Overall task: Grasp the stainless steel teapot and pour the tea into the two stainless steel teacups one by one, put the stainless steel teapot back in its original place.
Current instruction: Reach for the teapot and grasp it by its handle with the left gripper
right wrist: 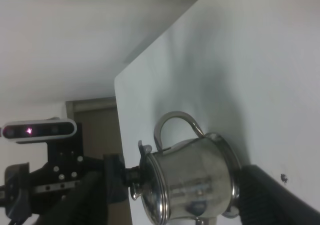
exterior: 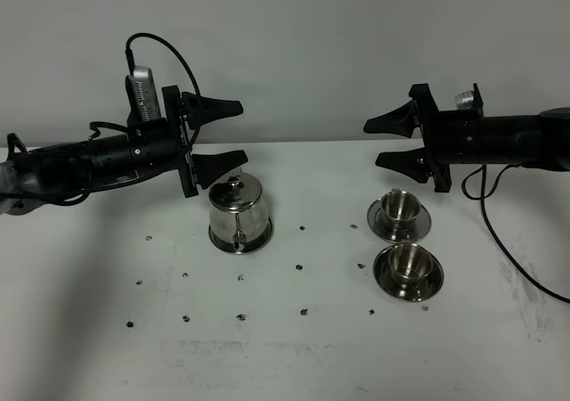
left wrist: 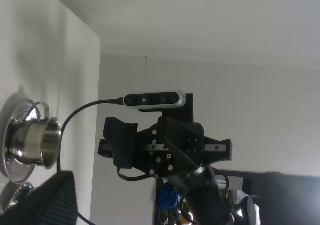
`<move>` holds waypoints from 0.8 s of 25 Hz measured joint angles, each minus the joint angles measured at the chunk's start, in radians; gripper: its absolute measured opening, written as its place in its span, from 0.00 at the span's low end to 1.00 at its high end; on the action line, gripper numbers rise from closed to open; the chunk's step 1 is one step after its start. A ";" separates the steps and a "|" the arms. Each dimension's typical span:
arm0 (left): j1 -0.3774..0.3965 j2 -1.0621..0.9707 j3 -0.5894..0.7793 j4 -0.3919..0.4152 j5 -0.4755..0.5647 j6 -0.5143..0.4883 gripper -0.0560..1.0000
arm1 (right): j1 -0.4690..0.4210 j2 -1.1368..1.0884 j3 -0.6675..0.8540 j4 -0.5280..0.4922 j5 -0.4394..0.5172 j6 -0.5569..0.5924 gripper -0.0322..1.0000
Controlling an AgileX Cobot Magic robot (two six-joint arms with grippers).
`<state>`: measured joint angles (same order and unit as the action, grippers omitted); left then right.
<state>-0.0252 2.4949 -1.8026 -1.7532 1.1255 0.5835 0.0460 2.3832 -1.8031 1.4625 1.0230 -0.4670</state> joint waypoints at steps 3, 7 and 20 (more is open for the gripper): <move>0.000 0.000 0.000 0.000 0.000 0.000 0.75 | 0.000 0.000 0.000 0.000 -0.001 0.000 0.56; 0.000 0.000 0.000 0.000 0.000 0.000 0.75 | 0.000 0.000 0.000 0.000 -0.008 0.002 0.56; 0.000 -0.016 0.000 0.010 0.003 0.200 0.75 | 0.000 -0.017 -0.021 -0.005 -0.018 -0.233 0.56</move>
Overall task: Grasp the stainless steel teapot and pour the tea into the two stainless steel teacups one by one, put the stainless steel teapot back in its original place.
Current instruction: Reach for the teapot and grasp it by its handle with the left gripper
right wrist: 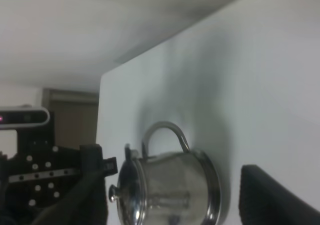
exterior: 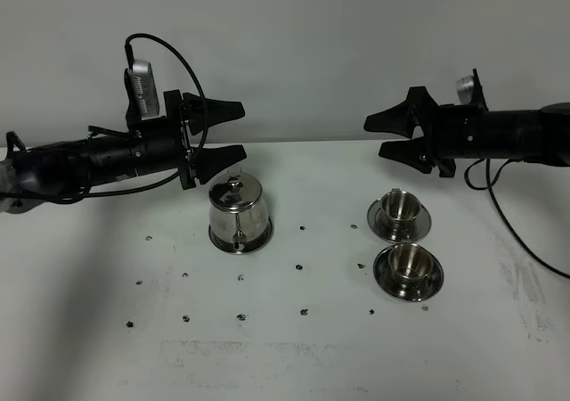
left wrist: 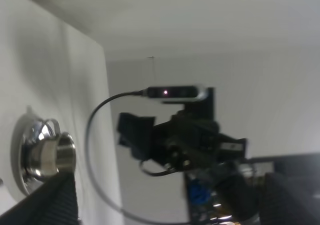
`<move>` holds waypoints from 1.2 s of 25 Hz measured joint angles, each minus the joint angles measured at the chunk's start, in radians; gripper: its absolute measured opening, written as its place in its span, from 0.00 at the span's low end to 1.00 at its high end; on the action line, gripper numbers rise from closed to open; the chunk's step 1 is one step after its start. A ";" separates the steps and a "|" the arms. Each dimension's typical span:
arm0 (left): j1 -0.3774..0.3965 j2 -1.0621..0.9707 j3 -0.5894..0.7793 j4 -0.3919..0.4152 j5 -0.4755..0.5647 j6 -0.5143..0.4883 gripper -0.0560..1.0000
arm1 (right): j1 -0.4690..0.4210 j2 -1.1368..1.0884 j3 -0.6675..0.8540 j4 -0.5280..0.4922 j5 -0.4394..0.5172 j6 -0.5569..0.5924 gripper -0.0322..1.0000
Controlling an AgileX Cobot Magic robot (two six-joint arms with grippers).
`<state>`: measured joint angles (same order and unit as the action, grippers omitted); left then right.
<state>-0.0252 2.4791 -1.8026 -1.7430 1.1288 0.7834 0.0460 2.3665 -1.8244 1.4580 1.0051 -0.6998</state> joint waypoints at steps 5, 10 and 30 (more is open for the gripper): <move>0.000 -0.080 0.000 0.116 -0.034 0.109 0.71 | 0.000 -0.047 -0.080 -0.115 0.001 -0.091 0.56; 0.000 -0.181 0.000 0.368 -0.152 0.132 0.65 | 0.001 -0.068 -0.178 -0.442 -0.032 -0.039 0.54; -0.119 -0.543 0.007 1.294 -0.324 -0.248 0.64 | 0.120 -0.471 -0.223 -1.402 0.060 0.466 0.50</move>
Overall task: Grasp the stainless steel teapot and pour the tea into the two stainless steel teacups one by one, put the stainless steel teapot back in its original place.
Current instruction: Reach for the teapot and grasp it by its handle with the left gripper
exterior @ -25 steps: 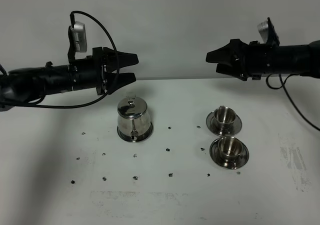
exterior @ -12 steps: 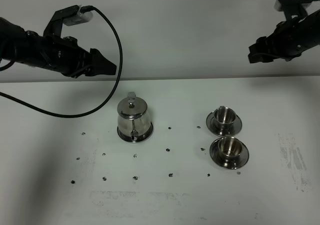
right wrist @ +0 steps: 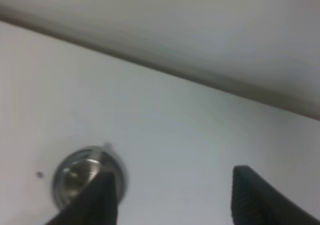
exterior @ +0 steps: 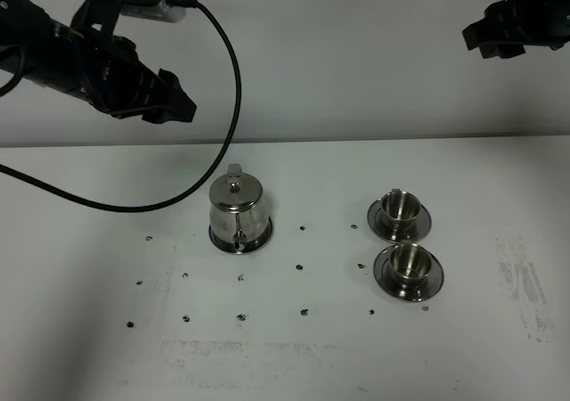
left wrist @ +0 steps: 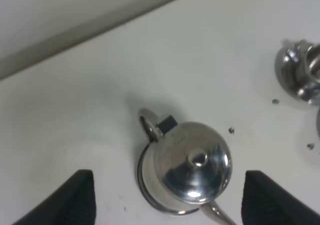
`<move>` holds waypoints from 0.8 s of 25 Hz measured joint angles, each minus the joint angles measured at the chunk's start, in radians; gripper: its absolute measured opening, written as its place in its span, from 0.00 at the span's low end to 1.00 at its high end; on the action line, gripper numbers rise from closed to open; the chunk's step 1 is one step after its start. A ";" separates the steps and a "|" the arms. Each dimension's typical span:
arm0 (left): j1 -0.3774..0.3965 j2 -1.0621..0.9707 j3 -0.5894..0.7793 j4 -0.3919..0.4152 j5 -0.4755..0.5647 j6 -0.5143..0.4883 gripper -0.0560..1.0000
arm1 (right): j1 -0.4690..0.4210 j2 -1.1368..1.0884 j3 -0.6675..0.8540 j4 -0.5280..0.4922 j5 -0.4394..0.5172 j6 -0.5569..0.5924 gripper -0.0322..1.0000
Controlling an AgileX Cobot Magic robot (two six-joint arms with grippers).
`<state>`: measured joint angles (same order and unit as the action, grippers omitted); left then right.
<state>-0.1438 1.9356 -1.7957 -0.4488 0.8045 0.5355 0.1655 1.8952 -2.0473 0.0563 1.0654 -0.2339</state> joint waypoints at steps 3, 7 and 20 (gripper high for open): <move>0.000 -0.072 0.078 0.011 -0.061 -0.002 0.64 | 0.000 -0.121 0.118 0.030 -0.053 0.002 0.49; 0.000 -0.165 0.226 0.052 -0.201 -0.002 0.64 | 0.005 -0.314 0.346 0.051 -0.182 0.002 0.49; 0.000 -0.231 0.417 0.084 -0.516 -0.001 0.64 | 0.010 -1.032 0.957 0.128 -0.319 0.028 0.45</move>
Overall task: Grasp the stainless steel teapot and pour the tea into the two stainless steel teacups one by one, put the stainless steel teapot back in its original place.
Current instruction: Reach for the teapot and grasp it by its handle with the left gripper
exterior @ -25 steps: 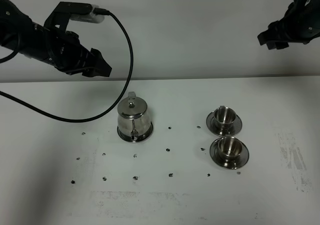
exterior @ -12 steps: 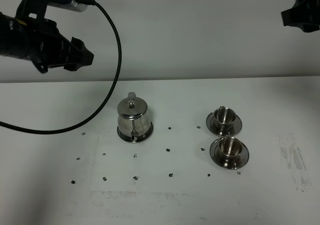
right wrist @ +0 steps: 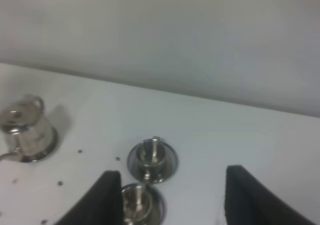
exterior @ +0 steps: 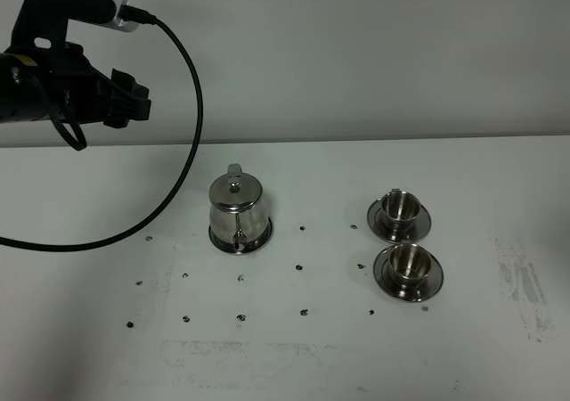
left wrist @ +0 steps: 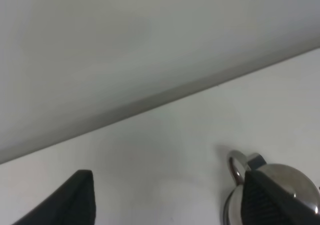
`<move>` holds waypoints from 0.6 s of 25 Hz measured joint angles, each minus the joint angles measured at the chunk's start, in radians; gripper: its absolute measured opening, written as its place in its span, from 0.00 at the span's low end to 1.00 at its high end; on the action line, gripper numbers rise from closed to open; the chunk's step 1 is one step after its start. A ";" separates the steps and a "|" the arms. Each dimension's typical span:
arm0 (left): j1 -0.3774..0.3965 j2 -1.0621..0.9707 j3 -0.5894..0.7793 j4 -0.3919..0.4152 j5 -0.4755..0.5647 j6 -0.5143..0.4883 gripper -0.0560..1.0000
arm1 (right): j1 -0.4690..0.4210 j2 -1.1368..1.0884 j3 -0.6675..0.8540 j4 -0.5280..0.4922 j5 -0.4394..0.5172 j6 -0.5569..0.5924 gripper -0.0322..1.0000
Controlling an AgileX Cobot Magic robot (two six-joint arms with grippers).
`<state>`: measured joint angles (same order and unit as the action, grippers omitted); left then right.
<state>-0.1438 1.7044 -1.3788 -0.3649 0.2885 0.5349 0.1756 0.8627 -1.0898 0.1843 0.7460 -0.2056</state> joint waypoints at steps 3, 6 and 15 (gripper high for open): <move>0.000 0.000 0.000 0.000 -0.004 0.000 0.64 | 0.000 -0.170 0.092 0.013 0.029 0.001 0.44; 0.000 0.000 0.000 0.000 -0.006 0.000 0.64 | 0.000 -0.316 0.152 0.021 0.089 0.002 0.44; 0.000 0.000 0.000 0.000 -0.009 0.001 0.64 | 0.000 -0.504 0.258 0.047 0.368 0.002 0.44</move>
<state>-0.1438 1.7044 -1.3788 -0.3649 0.2797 0.5361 0.1756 0.3591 -0.8323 0.2312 1.1135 -0.2035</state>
